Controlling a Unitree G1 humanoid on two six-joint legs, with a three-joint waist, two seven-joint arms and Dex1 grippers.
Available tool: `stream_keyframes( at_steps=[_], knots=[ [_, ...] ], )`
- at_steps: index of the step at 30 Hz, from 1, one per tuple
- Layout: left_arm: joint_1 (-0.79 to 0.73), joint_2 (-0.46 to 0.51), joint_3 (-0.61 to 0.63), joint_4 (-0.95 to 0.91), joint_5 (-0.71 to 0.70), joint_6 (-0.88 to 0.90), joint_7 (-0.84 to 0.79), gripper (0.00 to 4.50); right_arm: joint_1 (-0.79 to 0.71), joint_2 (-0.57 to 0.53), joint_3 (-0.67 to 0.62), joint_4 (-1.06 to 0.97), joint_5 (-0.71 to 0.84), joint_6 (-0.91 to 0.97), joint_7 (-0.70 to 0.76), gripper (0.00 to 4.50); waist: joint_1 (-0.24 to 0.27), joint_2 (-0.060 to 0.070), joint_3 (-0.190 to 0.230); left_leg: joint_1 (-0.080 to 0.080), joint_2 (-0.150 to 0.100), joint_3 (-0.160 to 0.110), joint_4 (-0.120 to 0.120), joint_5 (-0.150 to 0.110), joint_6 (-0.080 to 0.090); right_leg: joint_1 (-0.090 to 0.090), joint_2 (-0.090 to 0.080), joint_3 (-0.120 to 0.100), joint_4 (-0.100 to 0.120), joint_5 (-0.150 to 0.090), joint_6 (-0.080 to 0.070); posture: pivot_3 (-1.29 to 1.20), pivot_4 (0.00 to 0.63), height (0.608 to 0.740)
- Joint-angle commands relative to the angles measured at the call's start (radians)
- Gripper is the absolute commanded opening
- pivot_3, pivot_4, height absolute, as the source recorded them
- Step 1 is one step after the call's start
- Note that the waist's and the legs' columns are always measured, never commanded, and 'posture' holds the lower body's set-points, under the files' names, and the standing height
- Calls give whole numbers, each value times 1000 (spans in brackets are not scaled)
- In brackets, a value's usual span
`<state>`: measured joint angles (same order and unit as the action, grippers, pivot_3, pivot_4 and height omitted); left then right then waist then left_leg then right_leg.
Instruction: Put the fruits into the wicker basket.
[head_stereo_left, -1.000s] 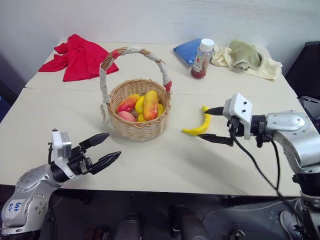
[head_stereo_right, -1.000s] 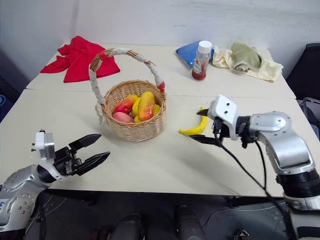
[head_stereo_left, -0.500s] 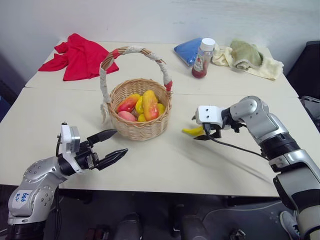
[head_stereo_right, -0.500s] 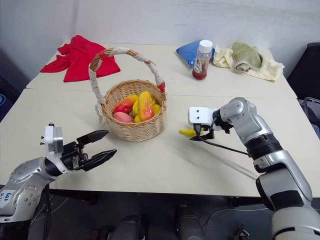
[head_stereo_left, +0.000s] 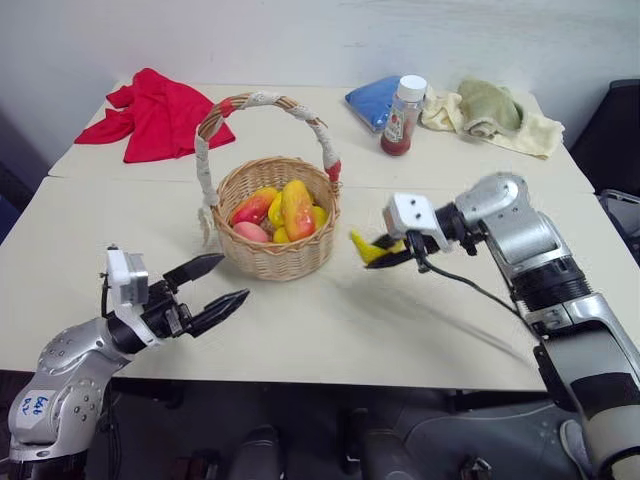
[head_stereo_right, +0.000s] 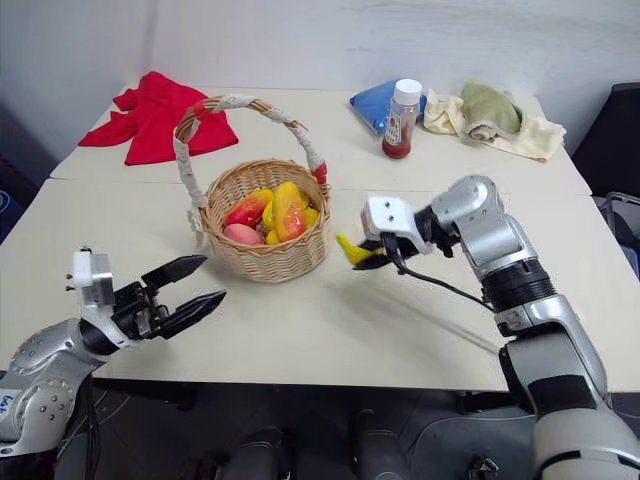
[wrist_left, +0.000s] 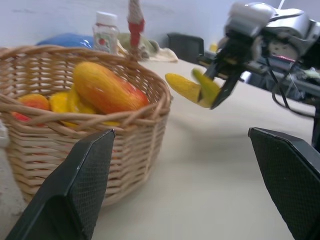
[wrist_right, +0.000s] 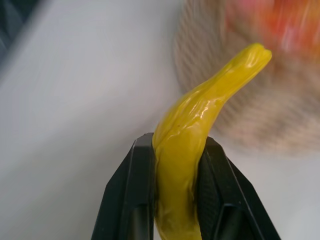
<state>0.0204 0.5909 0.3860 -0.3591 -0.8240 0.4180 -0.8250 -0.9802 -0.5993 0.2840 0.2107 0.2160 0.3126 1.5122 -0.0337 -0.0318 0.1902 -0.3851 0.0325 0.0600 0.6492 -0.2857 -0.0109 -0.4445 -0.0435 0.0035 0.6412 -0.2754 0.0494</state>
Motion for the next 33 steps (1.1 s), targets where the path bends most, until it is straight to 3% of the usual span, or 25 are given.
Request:
stream_keyframes(
  at_steps=[1,7,14,17,21,28,33],
  knots=[
    [2,9,64,-51,-64,24,37,4500,-33,75,-69,-222,191,209,-46,629,-1,0,0,0,0,0,0,0,0,0,0,0,0,0,0,0,150,740],
    [35,47,121,-41,-71,41,33,4500,-96,282,-70,-294,258,220,-184,629,-1,0,0,0,0,-1,0,0,-1,0,-1,-1,1,-1,-2,0,150,740],
    [72,30,109,-77,-64,39,44,4500,-147,397,37,121,-44,-229,-323,629,2,-1,-1,0,-2,-1,0,0,-1,0,-3,-1,0,-1,-2,0,150,740],
    [77,23,98,-85,-58,36,50,4500,-191,439,27,285,-100,-346,-388,629,-1,-1,-1,-1,-2,0,0,1,-1,0,-3,-1,0,-1,-2,0,150,740],
    [75,19,90,-91,-55,36,58,4500,-215,469,17,343,-118,-425,-399,1946,-13,-1,-1,-1,-1,0,-2,0,-1,-1,-3,-1,-1,-1,-2,0,150,740],
    [77,26,85,-98,-51,36,60,4500,-105,370,-26,93,-11,-361,-278,4338,-21,-1,-1,-1,-1,-1,-2,0,-2,-1,-3,-1,0,-1,-2,0,150,740],
    [75,30,85,-99,-54,37,58,4500,11,216,-85,-112,119,-96,-227,4449,-13,-1,-1,-1,-1,-2,-1,0,-2,0,-3,-2,-1,-1,-2,0,150,740]
  ],
)
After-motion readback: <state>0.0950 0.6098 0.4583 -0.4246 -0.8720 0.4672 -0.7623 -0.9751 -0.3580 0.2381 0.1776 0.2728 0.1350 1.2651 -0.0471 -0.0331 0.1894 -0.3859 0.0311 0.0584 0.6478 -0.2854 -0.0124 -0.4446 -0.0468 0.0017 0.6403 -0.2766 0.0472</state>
